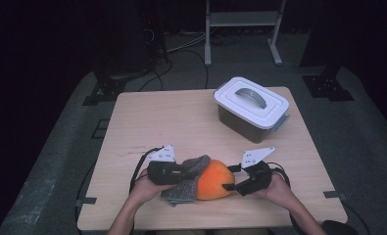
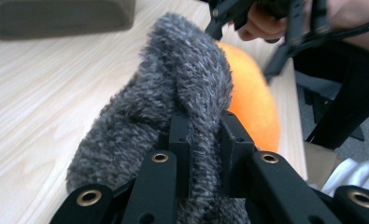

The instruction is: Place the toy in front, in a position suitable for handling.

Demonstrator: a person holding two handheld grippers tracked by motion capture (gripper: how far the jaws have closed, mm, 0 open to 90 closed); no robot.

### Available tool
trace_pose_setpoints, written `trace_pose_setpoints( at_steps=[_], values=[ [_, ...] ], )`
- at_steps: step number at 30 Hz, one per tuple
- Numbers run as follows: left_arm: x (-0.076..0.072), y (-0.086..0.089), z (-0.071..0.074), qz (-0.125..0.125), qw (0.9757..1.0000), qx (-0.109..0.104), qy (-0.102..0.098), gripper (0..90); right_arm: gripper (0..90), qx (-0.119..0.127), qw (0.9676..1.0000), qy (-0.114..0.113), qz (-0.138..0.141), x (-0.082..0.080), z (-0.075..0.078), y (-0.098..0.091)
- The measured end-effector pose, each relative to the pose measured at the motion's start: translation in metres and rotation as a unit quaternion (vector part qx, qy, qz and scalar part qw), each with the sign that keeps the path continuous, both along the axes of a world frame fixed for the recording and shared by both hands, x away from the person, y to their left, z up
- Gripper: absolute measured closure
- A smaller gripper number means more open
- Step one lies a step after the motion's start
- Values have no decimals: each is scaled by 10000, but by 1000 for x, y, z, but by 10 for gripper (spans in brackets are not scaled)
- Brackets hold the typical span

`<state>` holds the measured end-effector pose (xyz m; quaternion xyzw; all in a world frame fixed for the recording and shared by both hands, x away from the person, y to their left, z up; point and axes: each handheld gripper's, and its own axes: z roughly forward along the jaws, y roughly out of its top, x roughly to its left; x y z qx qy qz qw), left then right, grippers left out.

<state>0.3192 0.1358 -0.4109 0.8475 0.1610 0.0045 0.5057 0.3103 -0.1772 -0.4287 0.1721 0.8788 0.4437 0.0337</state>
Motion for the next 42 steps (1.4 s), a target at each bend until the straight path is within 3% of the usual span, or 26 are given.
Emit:
trace_pose_setpoints(
  at_steps=[1,2,3,4,7,9,10,12,13,16,17,19,21,22,23,25,27,28,32,33,35,37,38,40,41,42],
  values=[
    [0,0,0,0,10000,0,0,778,410,0,10000,0,0,0,0,0],
    [-3,-2,8,-87,9998,-148,-98,778,472,29,9997,-252,28,-2,7,0],
    [-3,-2,8,-87,9998,-148,-98,779,472,29,9997,-252,28,-2,7,0],
    [-7,-6,17,-176,9993,-254,-210,778,484,257,9987,-435,-34,-4,17,1],
    [-7,-10,13,-120,9996,18,-245,778,463,304,9978,-581,-38,-6,26,5],
    [-6,-9,8,-119,9997,87,-177,779,438,220,9982,-563,-43,-6,24,7],
    [-3,-6,1,-73,9999,113,-64,779,366,159,9987,-480,-25,-5,19,7],
    [0,-2,-2,-59,10000,49,31,779,334,214,9988,-444,-28,-5,18,5],
    [0,1,-2,-24,10000,39,56,779,277,251,9993,-278,-28,-2,17,1],
    [1,1,-2,-30,10000,70,45,778,223,85,10000,-11,-28,1,8,0],
    [1,1,-2,-30,10000,70,45,778,223,85,10000,-11,-28,1,8,0],
    [-1,-2,2,-50,10000,40,-15,779,361,76,9999,67,-26,1,4,2],
    [-2,-3,5,-66,10000,-11,-48,779,449,31,9994,-330,-111,-4,13,4],
    [-5,-6,13,-104,9998,-142,-133,779,464,53,9985,-511,-164,-6,17,6],
    [-5,-6,13,-104,9998,-142,-133,779,464,53,9985,-511,-164,-6,17,6],
    [-8,-9,21,-161,9993,-231,-264,779,476,116,9955,-909,-236,-10,27,10],
    [-9,-9,23,-146,9992,-146,-337,779,465,100,9936,-1091,-264,-12,31,13],
    [-7,-9,16,-41,9995,135,-290,779,417,46,9953,-925,-284,-10,28,15],
    [-3,-3,4,-21,10000,53,-56,779,305,49,9977,-630,-233,-5,19,14],
    [-3,-1,5,7,9999,88,-74,779,246,118,9987,-422,-259,-3,18,10],
    [-3,-2,6,-22,9999,128,-94,779,252,80,9993,-258,-255,-1,15,10],
    [-4,-4,7,-41,9998,127,-115,779,290,109,9993,-259,-261,-1,12,10],
    [-7,-7,12,-108,9997,85,-210,780,362,18,9987,-394,-312,-4,14,13],
    [-10,-12,20,-154,9993,39,-336,780,397,-18,9973,-666,-304,-9,18,17],
    [-10,-12,20,-154,9993,39,-336,780,397,-18,9973,-666,-304,-9,18,17],
    [-14,-17,26,-281,9988,-52,-395,780,416,-54,9961,-851,-231,-13,20,23]
  ],
)
